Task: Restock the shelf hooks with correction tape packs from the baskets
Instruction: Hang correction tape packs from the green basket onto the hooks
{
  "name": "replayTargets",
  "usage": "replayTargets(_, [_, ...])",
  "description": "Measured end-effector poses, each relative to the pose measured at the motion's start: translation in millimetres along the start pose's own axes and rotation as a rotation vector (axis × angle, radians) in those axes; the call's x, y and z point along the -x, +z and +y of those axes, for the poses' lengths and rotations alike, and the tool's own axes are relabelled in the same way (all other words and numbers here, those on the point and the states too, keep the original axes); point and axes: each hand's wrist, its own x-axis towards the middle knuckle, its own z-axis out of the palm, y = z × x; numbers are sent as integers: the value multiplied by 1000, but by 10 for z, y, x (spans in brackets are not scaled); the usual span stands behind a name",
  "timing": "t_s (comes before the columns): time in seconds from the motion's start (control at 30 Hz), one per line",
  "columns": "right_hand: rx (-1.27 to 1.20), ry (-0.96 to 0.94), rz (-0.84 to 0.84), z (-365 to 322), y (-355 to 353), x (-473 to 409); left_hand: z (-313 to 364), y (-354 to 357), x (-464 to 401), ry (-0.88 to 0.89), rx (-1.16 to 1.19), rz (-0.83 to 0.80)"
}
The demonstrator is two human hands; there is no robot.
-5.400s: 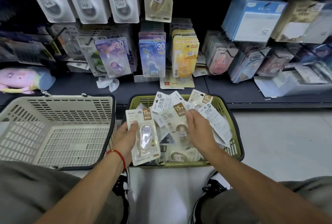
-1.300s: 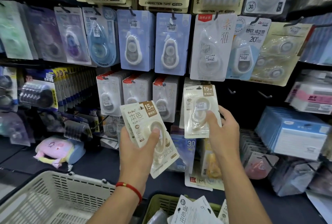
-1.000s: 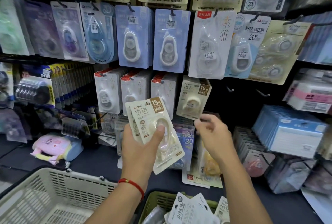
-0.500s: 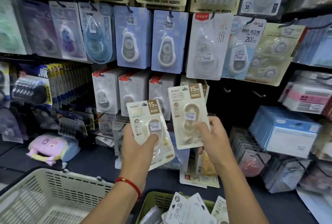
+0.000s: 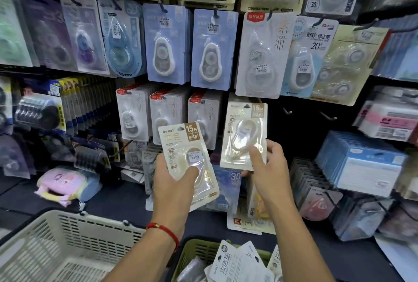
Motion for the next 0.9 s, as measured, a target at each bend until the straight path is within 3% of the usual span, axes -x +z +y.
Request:
replayTargets(0.13, [53,-30,49,78,-4,-57,4,4,7,18,-11,12])
replayTargets(0.2, [95,42,4,129,-24,-74,4,8,8,23,-20,21])
replayTargets(0.37, [519,138,-136,202,-106,-59,-38,12,-3,33,-71,-10])
replayTargets(0.53, [125,119,-518,38,-45,54,-53,68,36,50,-83,-128])
replayTargets(0.6, [80,89,-559,-18,-31,82,-49,94,59,79,-89,-175])
replayTargets(0.7, [3,92,-485,-14,-40,87,-74,119,72,89,-99,-230])
replayTargets(0.9, [0,9,-114,34,-37,13,-185,182,109,37,-181,-368])
